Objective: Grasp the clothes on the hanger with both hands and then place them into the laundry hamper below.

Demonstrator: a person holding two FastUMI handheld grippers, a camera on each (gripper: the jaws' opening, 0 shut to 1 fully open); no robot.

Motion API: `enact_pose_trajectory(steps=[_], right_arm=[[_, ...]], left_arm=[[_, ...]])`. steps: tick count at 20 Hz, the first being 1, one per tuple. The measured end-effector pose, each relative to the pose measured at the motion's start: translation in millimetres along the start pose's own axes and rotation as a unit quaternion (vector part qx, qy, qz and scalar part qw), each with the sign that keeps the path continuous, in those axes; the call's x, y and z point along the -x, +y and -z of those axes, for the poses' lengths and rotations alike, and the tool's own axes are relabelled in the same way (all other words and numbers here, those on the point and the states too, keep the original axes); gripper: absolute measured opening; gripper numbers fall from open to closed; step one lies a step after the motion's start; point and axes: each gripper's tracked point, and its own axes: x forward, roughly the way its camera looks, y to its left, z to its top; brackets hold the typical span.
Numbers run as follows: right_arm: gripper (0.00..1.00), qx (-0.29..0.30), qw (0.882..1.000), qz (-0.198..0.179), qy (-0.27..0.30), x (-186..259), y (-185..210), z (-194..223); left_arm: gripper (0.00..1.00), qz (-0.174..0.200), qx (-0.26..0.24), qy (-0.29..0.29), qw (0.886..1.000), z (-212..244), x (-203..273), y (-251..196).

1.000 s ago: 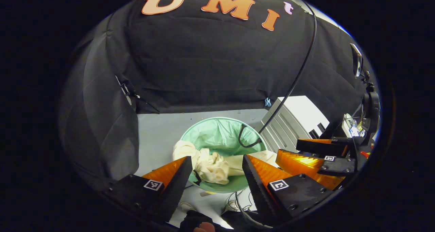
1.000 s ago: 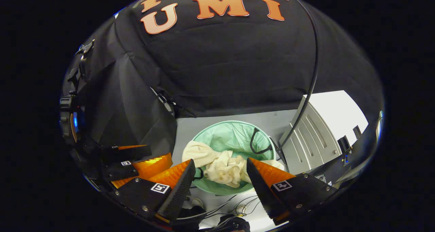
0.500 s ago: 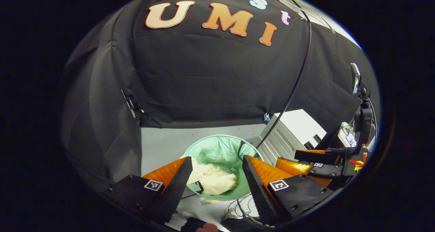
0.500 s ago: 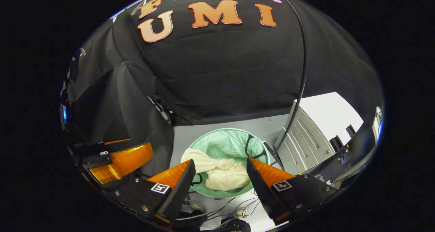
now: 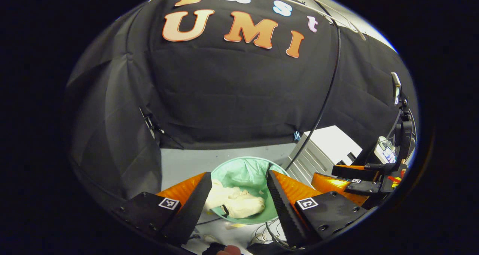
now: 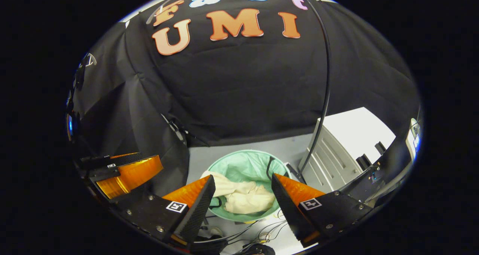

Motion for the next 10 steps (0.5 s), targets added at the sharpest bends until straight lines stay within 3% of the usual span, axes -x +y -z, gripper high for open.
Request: enact_pose_trajectory(steps=[4, 9, 10], right_arm=[[0.94, 0.003, 0.998, 0.002, -0.069, 47.7, -0.9, -67.6], [0.94, -0.006, 0.987, 0.002, -0.159, 114.2, -1.2, -151.6], [0.94, -0.007, 0.984, 0.002, -0.177, 127.3, -0.6, -167.0]], left_arm=[[0.98, -0.002, 0.003, -0.079, 0.997, -68.3, 37.0, -0.7], [1.0, -0.014, -0.002, -0.189, 0.982, -143.0, 84.3, -2.5], [0.94, -0.016, -0.004, -0.206, 0.978, -156.2, 91.9, 1.0]])
